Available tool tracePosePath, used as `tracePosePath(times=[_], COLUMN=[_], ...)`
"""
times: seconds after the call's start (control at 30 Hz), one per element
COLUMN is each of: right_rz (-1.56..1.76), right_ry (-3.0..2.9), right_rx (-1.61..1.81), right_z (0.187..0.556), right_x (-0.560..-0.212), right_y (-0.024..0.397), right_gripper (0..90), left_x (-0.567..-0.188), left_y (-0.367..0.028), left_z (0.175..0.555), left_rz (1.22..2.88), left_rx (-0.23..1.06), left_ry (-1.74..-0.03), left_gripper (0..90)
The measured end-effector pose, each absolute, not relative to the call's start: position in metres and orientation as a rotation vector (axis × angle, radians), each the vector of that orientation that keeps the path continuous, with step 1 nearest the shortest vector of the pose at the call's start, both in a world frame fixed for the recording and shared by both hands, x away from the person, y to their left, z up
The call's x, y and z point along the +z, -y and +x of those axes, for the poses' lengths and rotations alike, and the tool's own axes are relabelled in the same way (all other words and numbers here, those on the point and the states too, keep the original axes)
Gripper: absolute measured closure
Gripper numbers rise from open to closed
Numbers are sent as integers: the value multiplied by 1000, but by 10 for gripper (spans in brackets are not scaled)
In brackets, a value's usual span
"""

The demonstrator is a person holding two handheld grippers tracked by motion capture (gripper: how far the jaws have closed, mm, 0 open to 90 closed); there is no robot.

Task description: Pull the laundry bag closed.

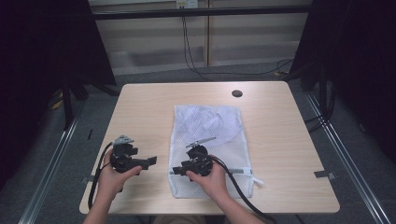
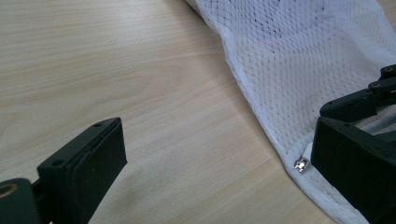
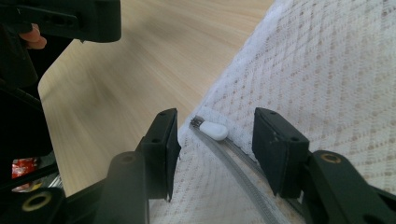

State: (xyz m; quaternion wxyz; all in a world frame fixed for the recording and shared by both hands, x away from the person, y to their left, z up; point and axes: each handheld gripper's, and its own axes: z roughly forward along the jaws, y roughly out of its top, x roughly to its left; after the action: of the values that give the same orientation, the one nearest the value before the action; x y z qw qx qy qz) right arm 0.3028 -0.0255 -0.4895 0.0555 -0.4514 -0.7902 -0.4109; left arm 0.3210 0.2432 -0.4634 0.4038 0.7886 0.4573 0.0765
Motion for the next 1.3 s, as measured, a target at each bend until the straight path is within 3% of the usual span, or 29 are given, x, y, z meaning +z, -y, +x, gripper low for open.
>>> tracePosePath(times=[0.5, 1.3], right_rz=[-1384, -1352], right_ry=[2367, 2340], right_rx=[-1214, -1256], right_z=[306, 305], right_x=[-496, -488], right_y=[20, 11], right_gripper=[657, 753], left_x=[-465, -464], left_y=[-243, -245], left_z=[321, 321], left_rz=[1988, 1998], left_rx=[192, 198], left_ry=[-1170, -1171], left_gripper=[37, 42])
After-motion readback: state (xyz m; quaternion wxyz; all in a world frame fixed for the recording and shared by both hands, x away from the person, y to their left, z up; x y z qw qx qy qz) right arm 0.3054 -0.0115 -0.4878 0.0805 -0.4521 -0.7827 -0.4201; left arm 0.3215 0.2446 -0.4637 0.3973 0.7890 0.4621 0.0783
